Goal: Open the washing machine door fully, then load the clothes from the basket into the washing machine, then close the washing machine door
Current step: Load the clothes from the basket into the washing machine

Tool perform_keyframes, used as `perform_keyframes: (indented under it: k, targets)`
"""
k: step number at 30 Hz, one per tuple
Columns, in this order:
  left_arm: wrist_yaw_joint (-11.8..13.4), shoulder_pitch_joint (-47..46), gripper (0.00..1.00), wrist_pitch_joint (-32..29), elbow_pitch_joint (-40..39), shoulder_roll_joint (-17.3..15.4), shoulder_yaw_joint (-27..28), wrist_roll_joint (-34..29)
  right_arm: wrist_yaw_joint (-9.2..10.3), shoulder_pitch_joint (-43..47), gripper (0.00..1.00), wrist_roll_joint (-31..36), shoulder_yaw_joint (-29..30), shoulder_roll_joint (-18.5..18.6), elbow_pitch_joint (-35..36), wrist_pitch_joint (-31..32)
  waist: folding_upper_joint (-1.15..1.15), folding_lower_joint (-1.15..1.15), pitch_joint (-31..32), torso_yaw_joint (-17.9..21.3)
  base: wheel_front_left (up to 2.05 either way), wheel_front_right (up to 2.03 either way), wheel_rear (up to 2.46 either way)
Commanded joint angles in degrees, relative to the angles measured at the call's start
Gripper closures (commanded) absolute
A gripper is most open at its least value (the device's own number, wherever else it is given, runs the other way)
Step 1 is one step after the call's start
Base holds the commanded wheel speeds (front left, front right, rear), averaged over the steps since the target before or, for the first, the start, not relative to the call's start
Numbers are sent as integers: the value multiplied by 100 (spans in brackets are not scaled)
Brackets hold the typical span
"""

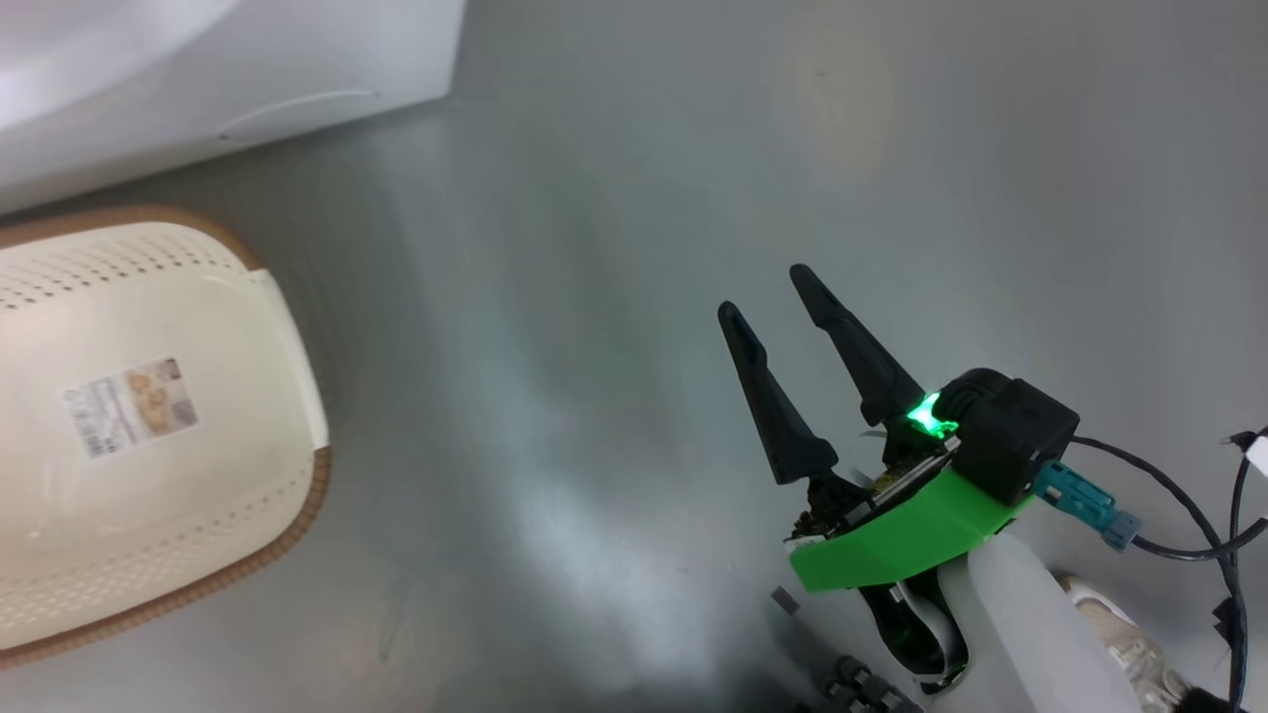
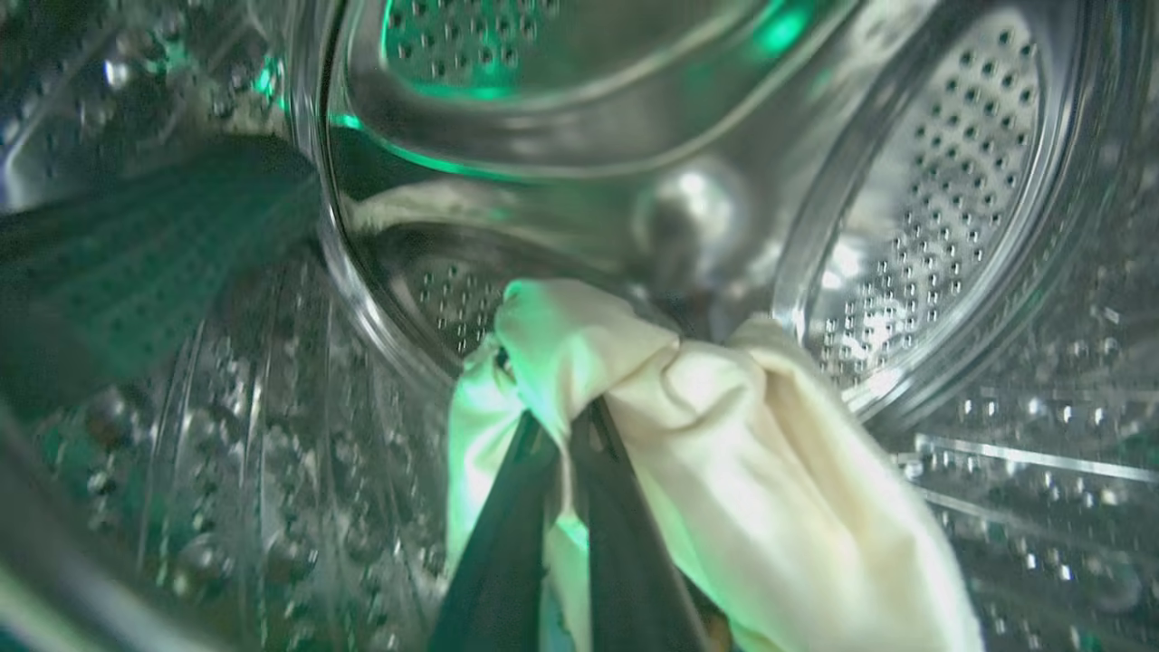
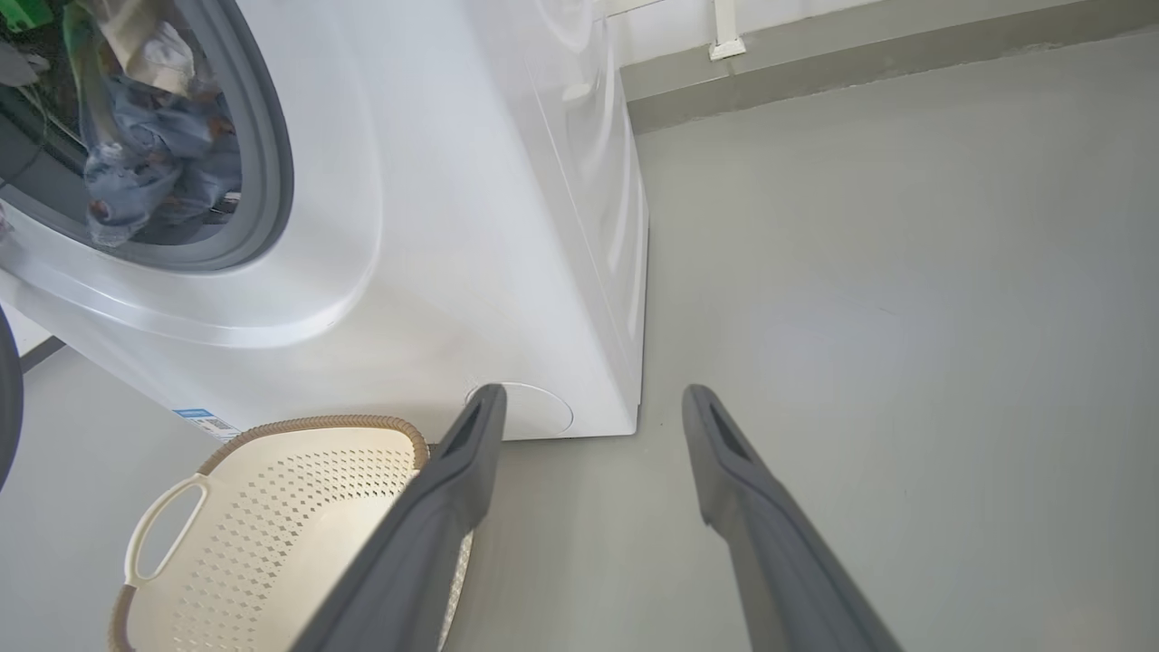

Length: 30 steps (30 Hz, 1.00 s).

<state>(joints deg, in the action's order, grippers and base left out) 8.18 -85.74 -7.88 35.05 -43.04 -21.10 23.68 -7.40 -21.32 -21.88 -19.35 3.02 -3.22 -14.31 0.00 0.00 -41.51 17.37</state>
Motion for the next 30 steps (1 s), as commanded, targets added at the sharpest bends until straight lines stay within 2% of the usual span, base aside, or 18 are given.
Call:
perform_keyframes:
  k: [1,6,11,14,20,28,29,30]
  targets:
    - [-53,-233,100,117,-67,-337,109,-82,-9,48,0,-63,-141,-14,146,-69,0,0,-266,254,0,0,0]
    - [-176,-954,100,707,200,-278,11,-329,-9,-15,0,-180,-256,-14,182,-69,0,0,-454,411,0,0,0]
    - [-282,-1535,100,1194,512,-16,-5,-338,-9,-65,0,-257,-328,-14,211,-69,0,0,-625,488,0,0,0]
    - [-459,-1680,100,1172,830,138,-81,-277,-9,-95,0,-288,-349,-14,223,-69,0,0,-701,499,0,0,0]
    - [-964,-1743,100,690,1326,381,-175,34,-9,-122,0,-320,-352,-14,212,-69,0,0,-784,466,0,0,0]
    - [-1113,-1810,100,319,1520,452,-437,-49,-9,-193,0,-317,-323,-14,181,-69,0,0,-801,367,0,0,0]
    - [-1110,-1815,30,284,1532,453,-481,-84,-9,-202,0,-313,-319,-14,178,-69,0,0,-796,348,0,0,0]
    - [-1122,-1809,0,248,1539,466,-514,-93,-9,-208,0,-309,-313,-14,174,-69,0,0,-790,328,0,0,0]
